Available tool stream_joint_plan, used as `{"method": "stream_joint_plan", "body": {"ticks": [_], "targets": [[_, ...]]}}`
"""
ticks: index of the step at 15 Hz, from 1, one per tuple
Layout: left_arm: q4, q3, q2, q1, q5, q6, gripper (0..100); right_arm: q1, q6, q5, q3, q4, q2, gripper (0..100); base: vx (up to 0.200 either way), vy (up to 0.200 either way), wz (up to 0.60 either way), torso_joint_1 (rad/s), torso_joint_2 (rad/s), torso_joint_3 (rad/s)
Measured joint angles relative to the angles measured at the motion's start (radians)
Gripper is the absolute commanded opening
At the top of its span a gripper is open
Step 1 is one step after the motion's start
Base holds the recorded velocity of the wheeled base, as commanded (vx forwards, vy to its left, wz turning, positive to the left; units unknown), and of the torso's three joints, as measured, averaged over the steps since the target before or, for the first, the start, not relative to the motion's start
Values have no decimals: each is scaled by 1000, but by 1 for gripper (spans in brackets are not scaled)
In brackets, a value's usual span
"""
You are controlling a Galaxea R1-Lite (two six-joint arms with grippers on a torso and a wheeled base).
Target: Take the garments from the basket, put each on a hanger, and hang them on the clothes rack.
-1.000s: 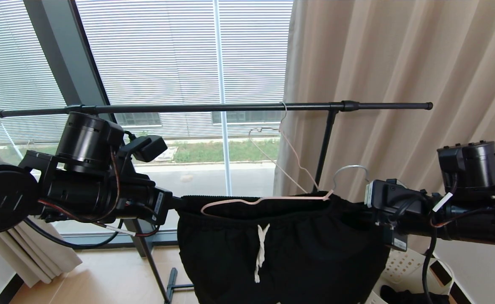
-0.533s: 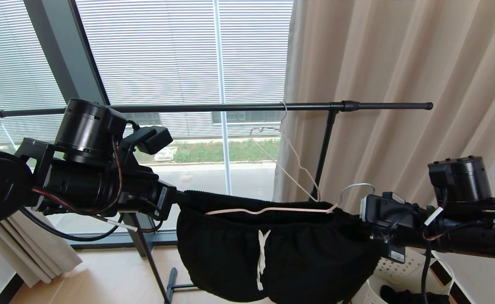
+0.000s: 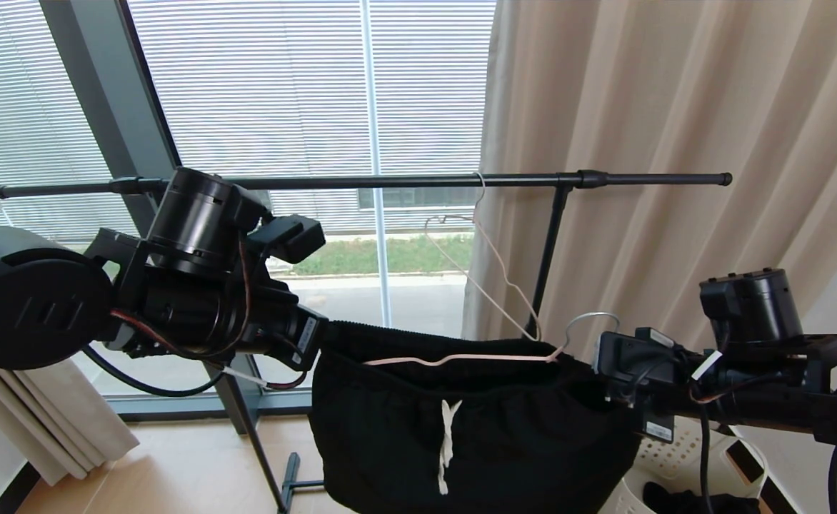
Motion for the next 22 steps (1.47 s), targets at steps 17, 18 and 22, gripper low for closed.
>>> {"method": "stream_joint_plan", "body": {"ticks": [17, 18, 22], "targets": [[448, -349, 46, -91, 11, -6, 0, 74, 3, -173, -13, -57, 128, 0, 0, 0, 0, 0, 0, 0], [448, -355, 57, -104, 12, -7, 0, 73, 6, -173, -17, -54, 128, 0, 0, 0, 0, 0, 0, 0], [449, -379, 110, -150, 42, -9, 0, 69, 27, -171, -31, -49, 108, 0, 0, 0, 0, 0, 0, 0]]}}
